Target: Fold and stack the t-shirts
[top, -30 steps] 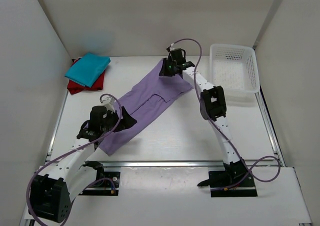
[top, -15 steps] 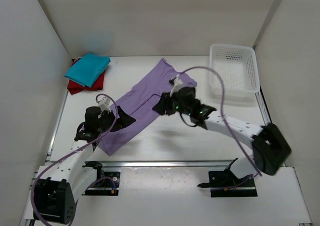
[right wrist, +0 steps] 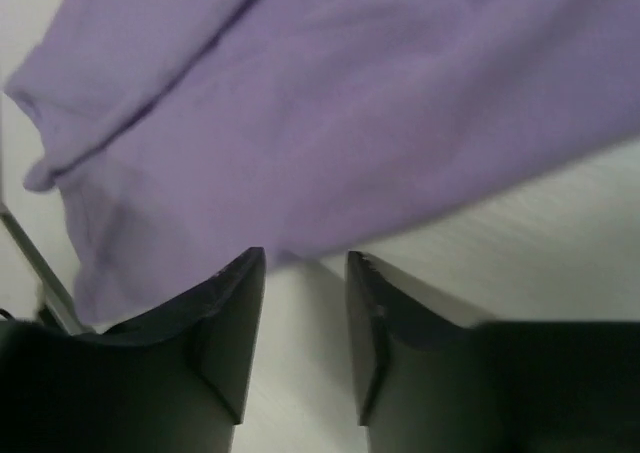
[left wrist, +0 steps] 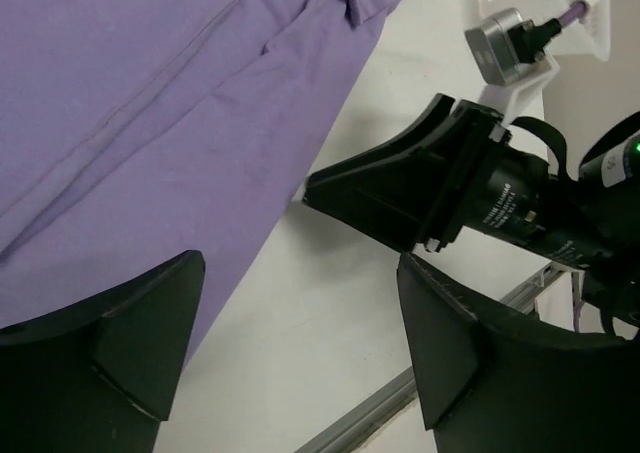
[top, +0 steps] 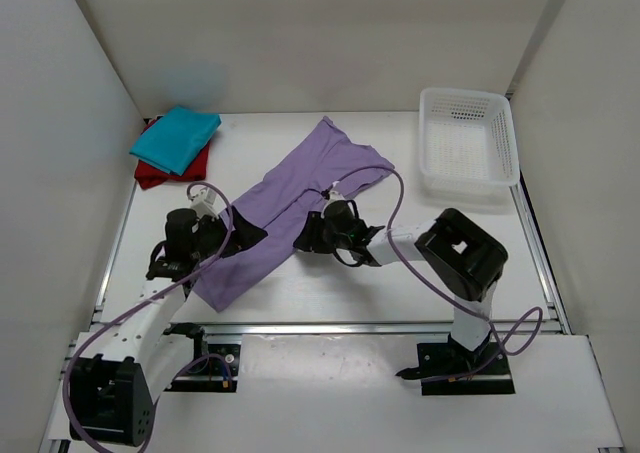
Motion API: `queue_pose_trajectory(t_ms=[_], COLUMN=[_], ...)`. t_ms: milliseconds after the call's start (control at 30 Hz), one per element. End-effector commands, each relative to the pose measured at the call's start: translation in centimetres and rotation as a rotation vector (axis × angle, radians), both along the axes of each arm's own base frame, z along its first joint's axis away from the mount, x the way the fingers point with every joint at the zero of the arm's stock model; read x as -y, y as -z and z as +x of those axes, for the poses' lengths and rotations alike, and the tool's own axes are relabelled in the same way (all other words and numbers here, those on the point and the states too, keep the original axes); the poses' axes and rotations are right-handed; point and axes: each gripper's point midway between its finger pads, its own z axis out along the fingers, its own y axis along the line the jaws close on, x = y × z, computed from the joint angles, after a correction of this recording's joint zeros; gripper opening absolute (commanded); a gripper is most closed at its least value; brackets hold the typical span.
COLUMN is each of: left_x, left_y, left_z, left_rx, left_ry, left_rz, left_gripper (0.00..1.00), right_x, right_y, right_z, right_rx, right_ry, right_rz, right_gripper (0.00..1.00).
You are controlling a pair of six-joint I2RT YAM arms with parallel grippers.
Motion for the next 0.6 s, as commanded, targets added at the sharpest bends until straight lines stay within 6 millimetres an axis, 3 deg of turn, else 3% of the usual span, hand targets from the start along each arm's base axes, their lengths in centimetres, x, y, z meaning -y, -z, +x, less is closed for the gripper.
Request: queue_pose_trajectory(t_ms=[0, 100, 133, 233, 333, 367, 433, 500, 533, 567], left_x=[0.1, 0.9, 1.2, 2.2, 2.2, 2.3, 3.4, 4.5, 4.8, 5.2], left_y=[-0.6, -0.9, -1.3, -1.3, -0.7, -0.5, 0.4, 0.4, 1.1, 1.1], left_z=[0.2, 0.1, 0.3, 0.3, 0.9, 0.9, 0.7, 0.8, 0.6, 0.4], left_rx=[0.041, 0.05, 0.059, 0.056, 0.052, 0.046, 0.018, 0.02, -0.002, -0.001], left_ry=[0.033, 0.079, 0.089, 0.131, 0.103, 0.098, 0.12, 0.135, 0.142, 0.156], left_rz=[0.005, 0.01, 0.008, 0.021, 0.046, 0.045, 0.064, 0.093, 0.122, 0.137], left_gripper=[0.87, 0.78, 0.71, 0.56, 0.46, 0.4, 0.38, 0.38, 0.39, 0.39], right_x=[-1.8, -1.4, -1.2, 1.6, 7.1, 7.9, 11.9, 14.0, 15.9, 16.5], right_y=[1.1, 2.0, 1.4, 1.1, 0.0, -0.6, -0.1, -0.9, -0.4, -1.0], right_z=[1.0, 0.7, 1.4, 2.1, 3.5, 2.9, 3.7, 4.0, 4.0, 4.3], right_rx=[-0.049, -0.069, -0.06, -0.073, -0.056, -0.073, -0.107, -0.13, -0.163, -0.146], right_ry=[0.041, 0.049, 0.059, 0.079, 0.122, 0.078, 0.047, 0.009, 0.041, 0.05], right_rz=[0.047, 0.052, 0.063, 0.062, 0.049, 0.055, 0.003, 0.013, 0.005, 0.009], right_gripper=[0.34, 0.23, 0.13, 0.0, 0.0, 0.0, 0.0, 0.01, 0.04, 0.17])
